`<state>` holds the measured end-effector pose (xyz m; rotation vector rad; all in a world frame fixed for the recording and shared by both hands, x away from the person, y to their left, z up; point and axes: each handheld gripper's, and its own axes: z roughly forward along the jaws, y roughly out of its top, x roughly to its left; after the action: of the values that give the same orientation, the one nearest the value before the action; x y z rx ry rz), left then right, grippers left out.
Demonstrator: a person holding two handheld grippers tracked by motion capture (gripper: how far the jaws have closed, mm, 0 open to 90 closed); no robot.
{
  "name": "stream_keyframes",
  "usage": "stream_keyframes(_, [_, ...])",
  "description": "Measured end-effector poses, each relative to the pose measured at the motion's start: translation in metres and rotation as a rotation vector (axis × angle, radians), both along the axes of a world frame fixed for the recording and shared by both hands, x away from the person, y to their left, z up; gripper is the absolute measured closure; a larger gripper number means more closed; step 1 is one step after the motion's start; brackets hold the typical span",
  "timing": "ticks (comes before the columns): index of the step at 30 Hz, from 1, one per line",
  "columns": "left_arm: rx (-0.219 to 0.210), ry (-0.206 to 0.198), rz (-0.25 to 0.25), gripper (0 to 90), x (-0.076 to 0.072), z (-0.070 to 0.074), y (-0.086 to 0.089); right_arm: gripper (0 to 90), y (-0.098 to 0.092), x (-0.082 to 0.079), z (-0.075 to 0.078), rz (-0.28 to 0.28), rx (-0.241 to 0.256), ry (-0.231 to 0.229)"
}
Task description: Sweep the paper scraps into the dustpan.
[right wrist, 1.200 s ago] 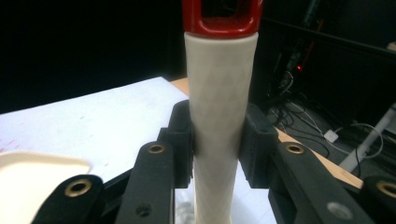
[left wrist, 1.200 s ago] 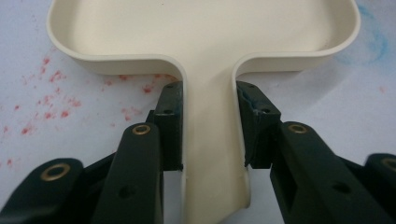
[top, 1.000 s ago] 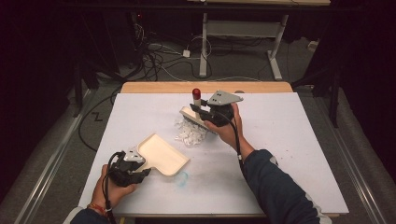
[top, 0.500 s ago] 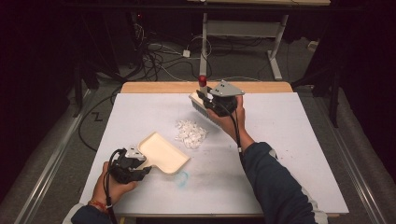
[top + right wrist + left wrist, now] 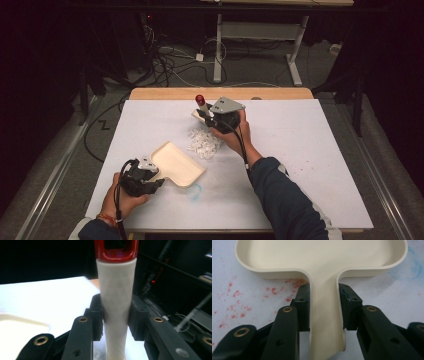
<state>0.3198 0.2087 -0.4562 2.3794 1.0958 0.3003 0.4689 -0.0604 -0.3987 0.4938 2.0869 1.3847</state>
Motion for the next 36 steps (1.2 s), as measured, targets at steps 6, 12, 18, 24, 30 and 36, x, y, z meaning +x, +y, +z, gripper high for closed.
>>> stream_keyframes(6, [0.021, 0.001, -0.008, 63.3, 0.001, 0.002, -0.002, 68.2, -0.002, -0.017, -0.003, 0.084, 0.017, 0.024])
stream_keyframes(12, [0.017, 0.009, -0.003, 63.4, 0.006, 0.003, -0.004, 68.3, 0.000, -0.035, -0.002, 0.118, 0.023, 0.031])
stream_keyframes(18, [0.013, 0.015, 0.003, 63.4, 0.010, 0.004, -0.010, 68.4, 0.008, -0.051, -0.002, 0.122, 0.016, 0.022])
stream_keyframes(24, [0.013, 0.021, 0.003, 63.4, 0.015, 0.004, -0.015, 68.7, 0.023, -0.067, -0.001, 0.157, 0.026, 0.024])
stream_keyframes(30, [0.008, 0.024, 0.002, 63.4, 0.016, 0.004, -0.015, 69.0, 0.031, -0.076, 0.001, 0.188, 0.022, 0.025])
stream_keyframes(36, [0.003, 0.023, 0.009, 63.3, 0.015, 0.004, -0.015, 69.7, 0.033, -0.082, 0.003, 0.201, 0.018, 0.017])
